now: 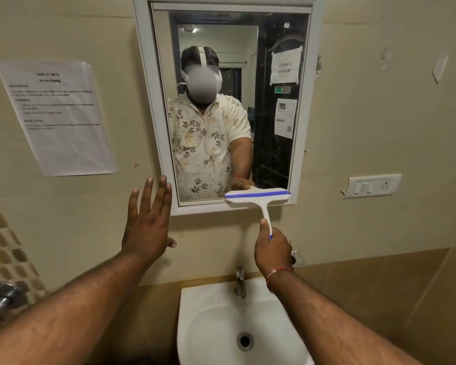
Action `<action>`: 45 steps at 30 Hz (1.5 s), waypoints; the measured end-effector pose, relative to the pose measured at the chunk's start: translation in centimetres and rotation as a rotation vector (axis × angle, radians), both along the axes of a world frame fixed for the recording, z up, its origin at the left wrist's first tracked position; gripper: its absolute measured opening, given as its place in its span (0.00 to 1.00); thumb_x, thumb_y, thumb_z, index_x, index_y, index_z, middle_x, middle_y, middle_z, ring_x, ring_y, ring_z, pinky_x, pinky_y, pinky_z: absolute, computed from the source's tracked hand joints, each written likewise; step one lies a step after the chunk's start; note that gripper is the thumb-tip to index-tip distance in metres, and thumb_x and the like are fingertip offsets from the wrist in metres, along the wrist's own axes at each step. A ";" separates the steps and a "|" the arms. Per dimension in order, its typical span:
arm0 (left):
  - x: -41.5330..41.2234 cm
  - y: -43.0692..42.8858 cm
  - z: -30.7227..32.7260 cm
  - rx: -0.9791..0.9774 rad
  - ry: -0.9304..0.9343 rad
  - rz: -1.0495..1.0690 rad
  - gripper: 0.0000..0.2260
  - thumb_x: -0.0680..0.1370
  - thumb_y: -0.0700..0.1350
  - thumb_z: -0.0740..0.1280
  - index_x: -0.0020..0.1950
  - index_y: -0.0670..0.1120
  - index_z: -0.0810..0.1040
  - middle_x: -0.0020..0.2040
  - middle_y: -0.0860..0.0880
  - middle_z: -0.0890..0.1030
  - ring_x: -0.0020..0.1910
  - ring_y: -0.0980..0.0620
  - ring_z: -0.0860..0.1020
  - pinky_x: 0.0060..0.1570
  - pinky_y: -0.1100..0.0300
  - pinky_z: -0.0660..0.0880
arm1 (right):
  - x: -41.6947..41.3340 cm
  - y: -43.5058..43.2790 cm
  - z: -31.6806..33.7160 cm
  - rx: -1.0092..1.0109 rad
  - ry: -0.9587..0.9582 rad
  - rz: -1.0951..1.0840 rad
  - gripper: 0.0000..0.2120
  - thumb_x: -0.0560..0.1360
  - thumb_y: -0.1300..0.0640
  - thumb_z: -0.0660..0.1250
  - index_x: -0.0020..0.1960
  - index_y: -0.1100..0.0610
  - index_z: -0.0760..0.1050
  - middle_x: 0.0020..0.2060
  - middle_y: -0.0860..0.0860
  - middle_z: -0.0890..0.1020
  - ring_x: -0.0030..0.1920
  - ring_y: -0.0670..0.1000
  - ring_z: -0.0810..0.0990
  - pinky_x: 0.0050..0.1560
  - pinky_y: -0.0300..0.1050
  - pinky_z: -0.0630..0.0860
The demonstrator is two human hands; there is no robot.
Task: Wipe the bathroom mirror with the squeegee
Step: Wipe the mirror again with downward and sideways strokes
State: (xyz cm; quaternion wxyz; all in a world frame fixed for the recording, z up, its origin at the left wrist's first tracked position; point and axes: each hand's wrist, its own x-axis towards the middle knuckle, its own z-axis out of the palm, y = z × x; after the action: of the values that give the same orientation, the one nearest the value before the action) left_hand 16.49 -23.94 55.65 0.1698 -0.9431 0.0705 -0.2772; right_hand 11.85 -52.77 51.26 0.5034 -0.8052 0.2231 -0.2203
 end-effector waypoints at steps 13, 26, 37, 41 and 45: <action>-0.3 0.5 -1.6 -0.105 0.001 -0.110 0.82 0.51 0.67 0.92 0.92 0.38 0.52 0.94 0.39 0.46 0.93 0.32 0.46 0.88 0.29 0.52 | -1.3 0.3 0.1 -0.019 -0.072 0.009 0.22 0.88 0.39 0.56 0.43 0.50 0.75 0.37 0.48 0.81 0.38 0.47 0.77 0.35 0.41 0.68; -1.2 0.9 -3.2 -0.199 0.064 -0.175 0.82 0.48 0.67 0.92 0.92 0.37 0.56 0.94 0.38 0.51 0.92 0.30 0.51 0.85 0.25 0.59 | -4.7 -0.4 -4.9 0.018 0.052 0.077 0.28 0.81 0.28 0.52 0.48 0.46 0.82 0.42 0.49 0.83 0.46 0.51 0.82 0.48 0.48 0.78; -2.9 3.7 -7.5 -0.218 0.211 -0.040 0.82 0.54 0.74 0.87 0.93 0.38 0.49 0.94 0.40 0.43 0.93 0.34 0.44 0.88 0.30 0.50 | -4.5 3.1 -9.4 -0.019 0.213 0.188 0.27 0.83 0.29 0.54 0.49 0.45 0.83 0.44 0.48 0.86 0.49 0.55 0.85 0.53 0.50 0.81; -4.7 5.7 -10.9 -0.186 0.292 0.055 0.81 0.60 0.78 0.82 0.92 0.39 0.38 0.93 0.40 0.34 0.92 0.35 0.34 0.89 0.31 0.41 | -4.3 5.8 -11.9 -0.051 0.309 0.272 0.31 0.81 0.26 0.52 0.48 0.49 0.81 0.43 0.50 0.86 0.47 0.57 0.85 0.52 0.53 0.83; -6.4 8.3 -14.0 -0.174 0.320 0.084 0.81 0.54 0.80 0.81 0.92 0.36 0.54 0.93 0.36 0.52 0.92 0.31 0.53 0.86 0.27 0.56 | -3.9 8.8 -13.1 -0.068 0.377 0.382 0.28 0.84 0.30 0.54 0.43 0.51 0.78 0.42 0.52 0.85 0.46 0.57 0.84 0.51 0.52 0.82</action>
State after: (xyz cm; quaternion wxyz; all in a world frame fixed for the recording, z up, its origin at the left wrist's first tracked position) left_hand 10.04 -15.59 41.70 0.0856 -0.9884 0.0327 -0.1213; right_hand 7.96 -44.01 38.18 0.4583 -0.8758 0.1493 0.0251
